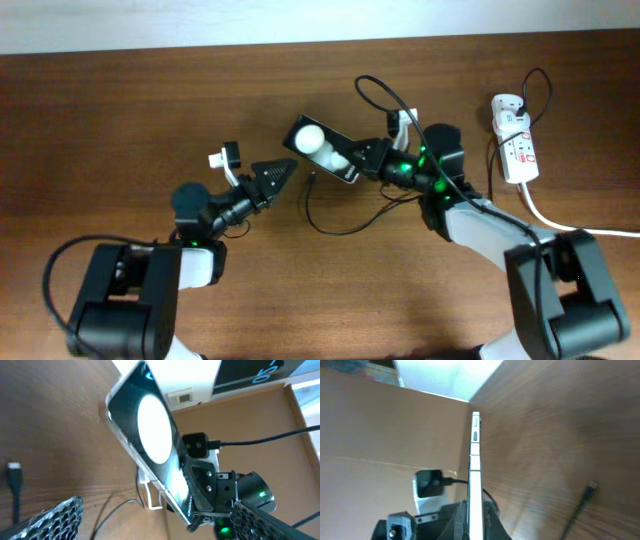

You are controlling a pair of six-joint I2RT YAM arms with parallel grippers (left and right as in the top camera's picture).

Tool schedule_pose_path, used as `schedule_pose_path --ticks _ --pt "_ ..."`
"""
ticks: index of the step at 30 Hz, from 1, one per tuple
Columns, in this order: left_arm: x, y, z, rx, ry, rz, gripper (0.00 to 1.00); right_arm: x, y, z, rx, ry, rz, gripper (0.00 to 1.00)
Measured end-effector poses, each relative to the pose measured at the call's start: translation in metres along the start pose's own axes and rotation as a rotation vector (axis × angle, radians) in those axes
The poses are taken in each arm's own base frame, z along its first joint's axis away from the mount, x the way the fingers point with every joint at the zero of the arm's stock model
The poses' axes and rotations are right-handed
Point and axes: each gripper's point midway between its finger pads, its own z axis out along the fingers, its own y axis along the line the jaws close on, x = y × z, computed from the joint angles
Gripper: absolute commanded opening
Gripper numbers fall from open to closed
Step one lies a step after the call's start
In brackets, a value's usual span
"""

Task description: Plug charger to phone and switch on socket

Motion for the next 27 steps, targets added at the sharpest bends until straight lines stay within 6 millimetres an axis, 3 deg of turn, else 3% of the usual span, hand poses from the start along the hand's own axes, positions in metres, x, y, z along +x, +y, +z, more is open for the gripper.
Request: schedule_pose_path --ticks 4,8,15,17,23,27 --pt "-0.001 0.001 0.004 0.002 -0.021 -0.056 0.99 0.022 -0.002 0.025 -0.021 0.032 0.055 0.04" --pt "-0.012 -0.013 0.003 0.050 -0.076 -0.058 0.99 0.040 0.004 0.041 -0.011 0.033 0.060 0.04" --pt "-0.022 -0.027 0.001 0.107 -0.123 -0.106 0.95 0.047 0.015 0.053 -0.017 -0.015 0.053 0.04" --pt "-0.026 -0.031 0.000 0.125 -0.146 -0.119 0.84 0.047 0.018 0.056 -0.020 -0.035 0.054 0.04" --pt "-0.031 -0.026 -0.001 0.118 -0.182 -0.175 0.37 0.046 0.028 0.058 -0.043 -0.039 0.056 0.04" --pt "-0.033 -0.022 -0.001 0.110 -0.193 -0.197 0.21 0.045 0.034 0.057 -0.057 -0.038 0.048 0.04"
